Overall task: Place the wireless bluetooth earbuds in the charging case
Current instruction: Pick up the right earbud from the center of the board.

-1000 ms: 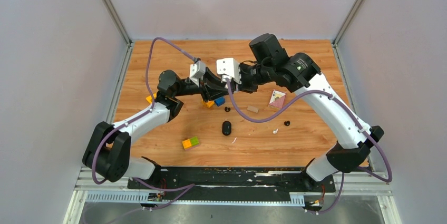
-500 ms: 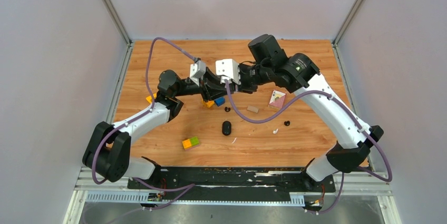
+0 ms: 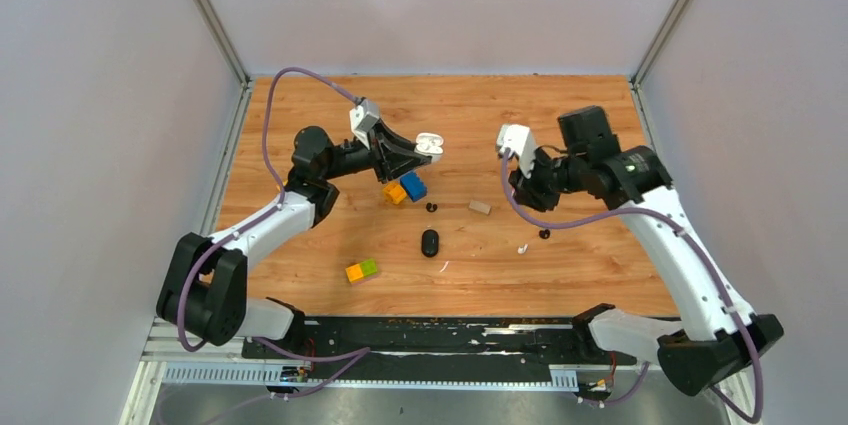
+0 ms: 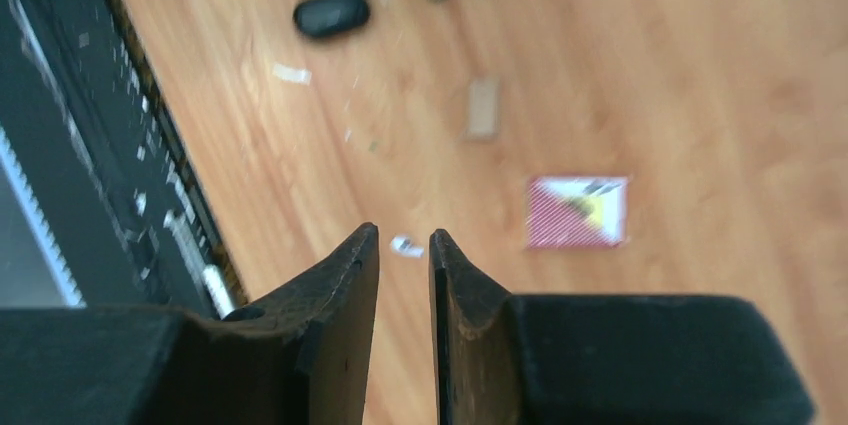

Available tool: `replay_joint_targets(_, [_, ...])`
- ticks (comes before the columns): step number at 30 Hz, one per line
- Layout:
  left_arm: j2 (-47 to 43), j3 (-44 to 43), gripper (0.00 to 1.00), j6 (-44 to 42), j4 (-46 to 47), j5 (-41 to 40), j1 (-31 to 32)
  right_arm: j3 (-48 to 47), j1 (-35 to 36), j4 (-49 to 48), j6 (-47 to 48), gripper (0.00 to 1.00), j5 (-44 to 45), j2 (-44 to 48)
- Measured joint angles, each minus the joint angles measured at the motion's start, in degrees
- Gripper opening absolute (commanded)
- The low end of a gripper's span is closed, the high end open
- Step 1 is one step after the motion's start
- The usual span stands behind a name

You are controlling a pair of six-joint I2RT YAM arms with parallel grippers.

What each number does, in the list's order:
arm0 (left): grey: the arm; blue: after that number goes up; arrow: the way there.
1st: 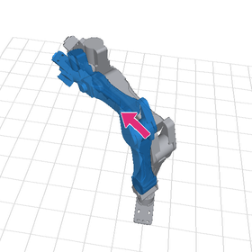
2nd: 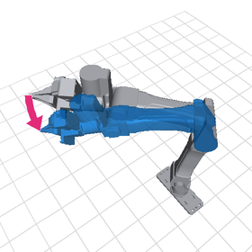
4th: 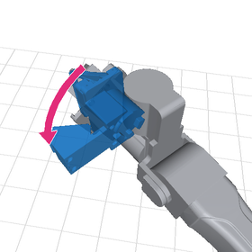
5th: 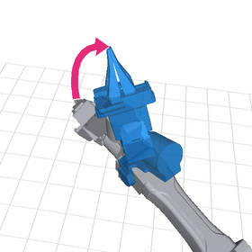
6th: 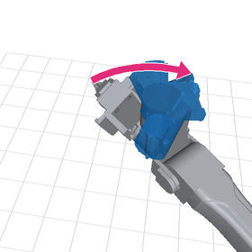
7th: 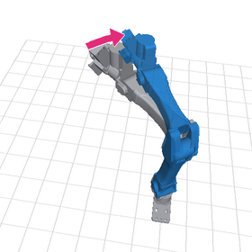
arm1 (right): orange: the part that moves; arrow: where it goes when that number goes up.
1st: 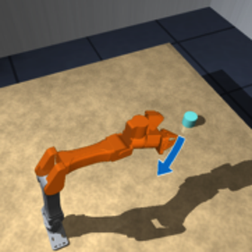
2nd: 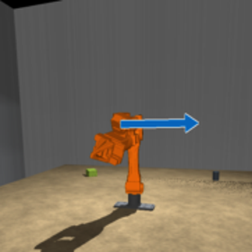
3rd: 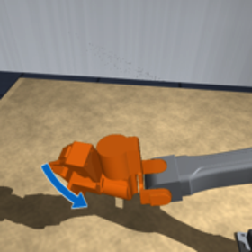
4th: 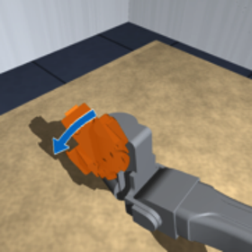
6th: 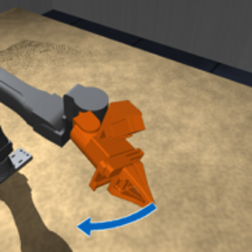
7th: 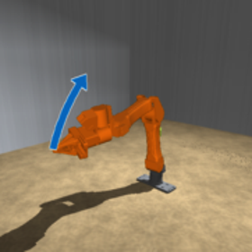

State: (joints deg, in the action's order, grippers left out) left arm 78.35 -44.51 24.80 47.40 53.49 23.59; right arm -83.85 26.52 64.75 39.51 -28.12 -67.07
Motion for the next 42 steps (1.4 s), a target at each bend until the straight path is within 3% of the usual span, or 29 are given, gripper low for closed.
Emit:
replay_joint_targets(6, [-1.88, 0.00, 0.00, 0.83, -4.42, -0.98, -3.06, 20.13, -1.97, 1.57, 8.72, 0.26, 3.56, -3.61])
replay_joint_targets(9, [-3.52, 0.00, 0.00, 0.68, -6.75, -1.16, -3.96, 25.90, -1.99, 0.94, 13.55, 0.24, 7.72, -5.51])
replay_joint_targets(25, [-9.60, -1.16, 0.00, -3.10, -18.91, -1.18, -4.31, 27.10, -2.99, -15.37, 26.36, 0.20, 15.54, -23.74])
replay_joint_targets(42, [-10.99, -1.77, 0.00, -5.62, -23.93, -1.36, -4.31, 33.27, -3.56, -15.87, 30.47, 0.23, 15.96, -22.51])
